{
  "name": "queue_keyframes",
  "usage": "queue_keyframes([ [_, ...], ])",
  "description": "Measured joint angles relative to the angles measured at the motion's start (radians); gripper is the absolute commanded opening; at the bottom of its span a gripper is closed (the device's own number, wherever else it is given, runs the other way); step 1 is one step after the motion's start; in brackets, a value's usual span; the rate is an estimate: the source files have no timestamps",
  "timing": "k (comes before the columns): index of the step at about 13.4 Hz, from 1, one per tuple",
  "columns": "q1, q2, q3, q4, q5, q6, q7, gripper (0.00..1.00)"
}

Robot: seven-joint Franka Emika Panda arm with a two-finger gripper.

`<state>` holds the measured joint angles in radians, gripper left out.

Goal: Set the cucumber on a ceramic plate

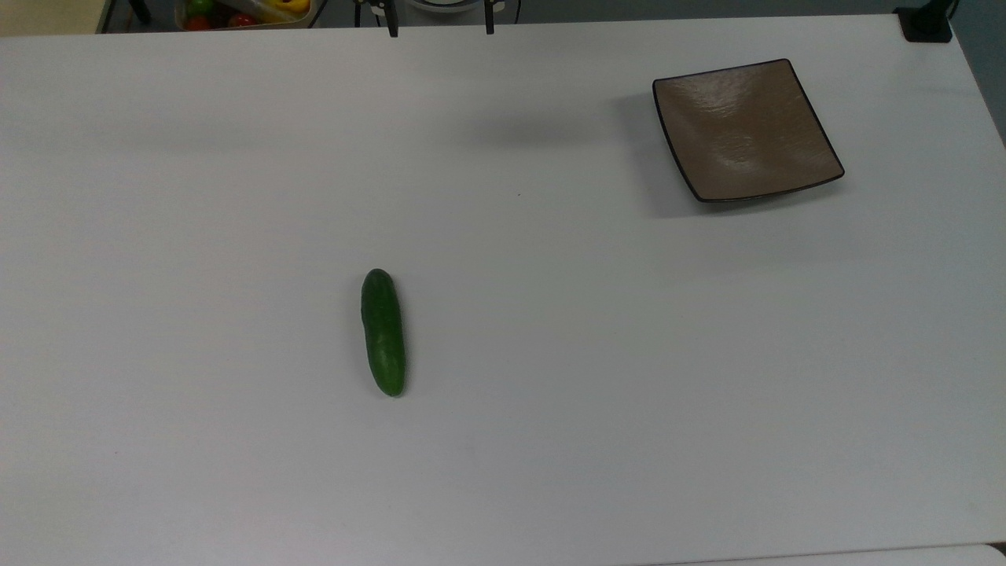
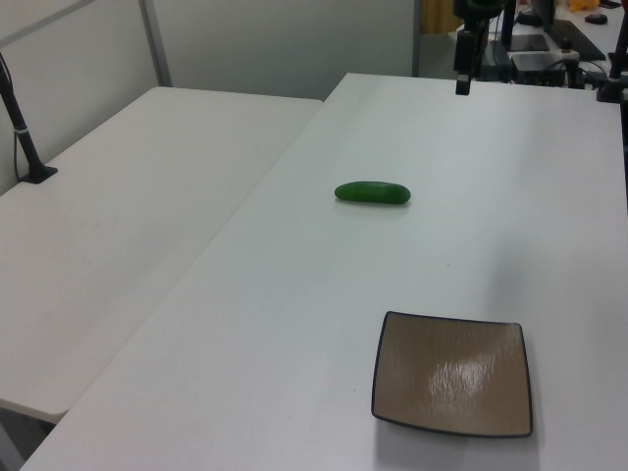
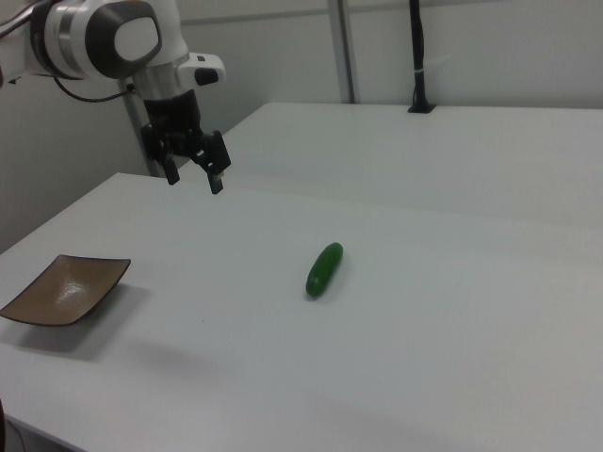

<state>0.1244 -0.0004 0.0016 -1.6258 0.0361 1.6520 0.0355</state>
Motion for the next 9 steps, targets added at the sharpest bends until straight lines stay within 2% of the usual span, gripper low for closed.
queue_keyframes([
  [9, 0.009, 0.005, -0.001, -0.002, 0.000, 0.028, -0.008, 1.00],
])
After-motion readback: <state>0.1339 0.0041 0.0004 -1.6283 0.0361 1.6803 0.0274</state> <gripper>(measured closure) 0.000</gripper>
